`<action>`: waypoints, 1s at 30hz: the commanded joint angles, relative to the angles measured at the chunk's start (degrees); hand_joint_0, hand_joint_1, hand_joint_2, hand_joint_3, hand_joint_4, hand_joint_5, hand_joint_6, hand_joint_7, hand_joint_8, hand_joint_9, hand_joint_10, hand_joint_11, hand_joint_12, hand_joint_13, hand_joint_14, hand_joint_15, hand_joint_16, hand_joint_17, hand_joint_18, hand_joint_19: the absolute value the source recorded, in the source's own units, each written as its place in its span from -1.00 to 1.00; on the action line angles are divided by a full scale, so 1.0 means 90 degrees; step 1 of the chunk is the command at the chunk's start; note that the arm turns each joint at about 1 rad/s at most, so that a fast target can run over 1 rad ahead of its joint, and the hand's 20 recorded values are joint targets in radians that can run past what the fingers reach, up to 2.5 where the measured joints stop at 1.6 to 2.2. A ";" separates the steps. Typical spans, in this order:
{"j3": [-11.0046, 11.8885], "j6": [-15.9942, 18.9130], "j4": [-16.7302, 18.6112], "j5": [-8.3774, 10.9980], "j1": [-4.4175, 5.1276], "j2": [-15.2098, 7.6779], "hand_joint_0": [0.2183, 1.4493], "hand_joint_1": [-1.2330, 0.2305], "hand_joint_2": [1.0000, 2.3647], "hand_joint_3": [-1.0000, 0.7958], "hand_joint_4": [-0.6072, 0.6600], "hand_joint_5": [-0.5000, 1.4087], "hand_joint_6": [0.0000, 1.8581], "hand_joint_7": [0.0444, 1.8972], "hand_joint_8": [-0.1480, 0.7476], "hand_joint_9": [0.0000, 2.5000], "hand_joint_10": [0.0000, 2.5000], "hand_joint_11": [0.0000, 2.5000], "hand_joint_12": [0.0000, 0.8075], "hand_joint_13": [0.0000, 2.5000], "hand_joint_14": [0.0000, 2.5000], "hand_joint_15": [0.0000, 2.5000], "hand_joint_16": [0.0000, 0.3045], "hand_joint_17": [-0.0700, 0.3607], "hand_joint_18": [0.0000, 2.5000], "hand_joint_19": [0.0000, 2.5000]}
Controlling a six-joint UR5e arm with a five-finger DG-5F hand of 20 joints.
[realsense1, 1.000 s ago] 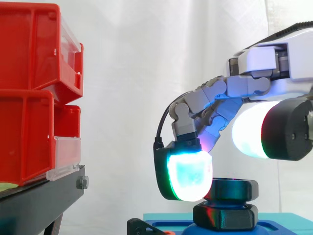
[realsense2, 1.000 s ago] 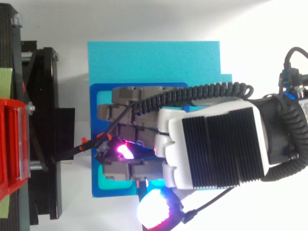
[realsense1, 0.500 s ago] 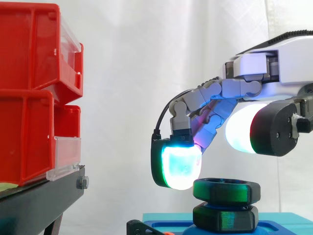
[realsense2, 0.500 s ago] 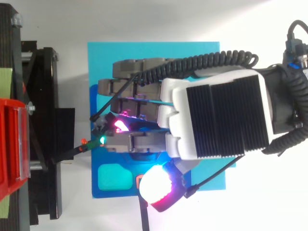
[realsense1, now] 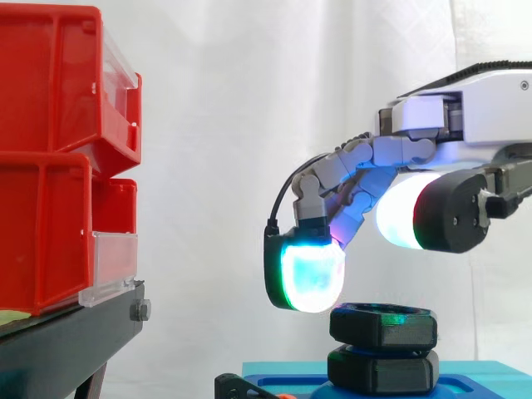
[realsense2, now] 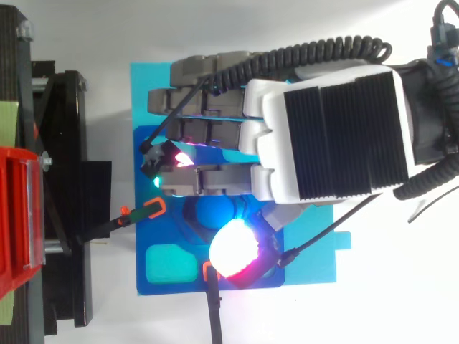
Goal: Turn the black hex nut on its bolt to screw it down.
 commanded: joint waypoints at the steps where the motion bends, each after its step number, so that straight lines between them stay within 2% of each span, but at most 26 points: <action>1: 0.0109 0.0006 -0.0008 -0.0002 0.0032 0.0000 -0.49 0.50 -1.00 -0.44 0.21 -0.51 -0.46 0.11 -0.10 -0.28 -1.00 -0.96 -0.24 -0.45 -1.00 -0.94 -0.72 -0.22 -0.54 -0.70; 6: 0.0197 0.0016 -0.0017 0.0047 0.0120 0.0000 -0.49 0.50 -1.00 -0.44 0.23 -0.52 -0.46 0.07 -0.11 -0.27 -1.00 -0.96 -0.24 -0.45 -1.00 -0.93 -0.72 -0.22 -0.54 -0.70; 10: 0.0187 0.0094 0.0110 0.0164 0.0247 0.0000 -0.49 0.50 -1.00 -0.44 0.21 -0.52 -0.46 0.04 -0.10 -0.27 -1.00 -0.96 -0.24 -0.45 -1.00 -0.93 -0.72 -0.22 -0.54 -0.70; 11: 0.0197 0.0104 0.0139 0.0174 0.0257 0.0000 -0.49 0.50 -1.00 -0.44 0.21 -0.52 -0.46 0.02 -0.11 -0.27 -1.00 -0.96 -0.24 -0.45 -1.00 -0.93 -0.72 -0.22 -0.54 -0.70; 13: 0.0197 0.0123 0.0197 0.0183 0.0354 0.0000 -0.49 0.50 -1.00 -0.44 0.21 -0.53 -0.46 0.00 -0.11 -0.27 -1.00 -0.95 -0.24 -0.45 -1.00 -0.93 -0.72 -0.22 -0.54 -0.70; 15: 0.0187 0.0123 0.0207 0.0174 0.0384 0.0000 -0.49 0.50 -1.00 -0.44 0.19 -0.53 -0.46 -0.03 -0.10 -0.28 -1.00 -0.95 -0.24 -0.45 -1.00 -0.93 -0.72 -0.22 -0.54 -0.70; 17: 0.0148 0.0123 0.0217 0.0193 0.0472 0.0000 -0.49 0.50 -1.00 -0.44 0.19 -0.54 -0.46 -0.06 -0.11 -0.28 -1.00 -0.95 -0.24 -0.45 -1.00 -0.93 -0.72 -0.22 -0.54 -0.69; 23: 0.0099 0.0163 0.0217 0.0262 0.0599 0.0000 -0.49 0.49 -1.00 -0.44 0.14 -0.54 -0.46 -0.12 -0.11 -0.27 -1.00 -0.96 -0.23 -0.45 -1.00 -0.94 -0.72 -0.22 -0.54 -0.69; 27: 0.0089 0.0182 0.0217 0.0223 0.0657 -0.0117 -0.49 0.48 -1.00 -0.44 0.12 -0.54 -0.46 -0.14 -0.11 -0.27 -1.00 -0.96 -0.23 -0.45 -1.00 -0.94 -0.72 -0.22 -0.54 -0.70; 28: 0.0099 0.0192 0.0237 0.0223 0.0677 -0.0244 -0.49 0.48 -1.00 -0.44 0.11 -0.54 -0.46 -0.14 -0.12 -0.27 -1.00 -0.96 -0.23 -0.45 -1.00 -0.94 -0.72 -0.22 -0.53 -0.69; 30: 0.0089 0.0250 0.0295 0.0213 0.0706 -0.0264 -0.49 0.48 -1.00 -0.44 0.13 -0.54 -0.46 -0.13 -0.12 -0.27 -1.00 -0.96 -0.23 -0.45 -1.00 -0.94 -0.72 -0.22 -0.53 -0.70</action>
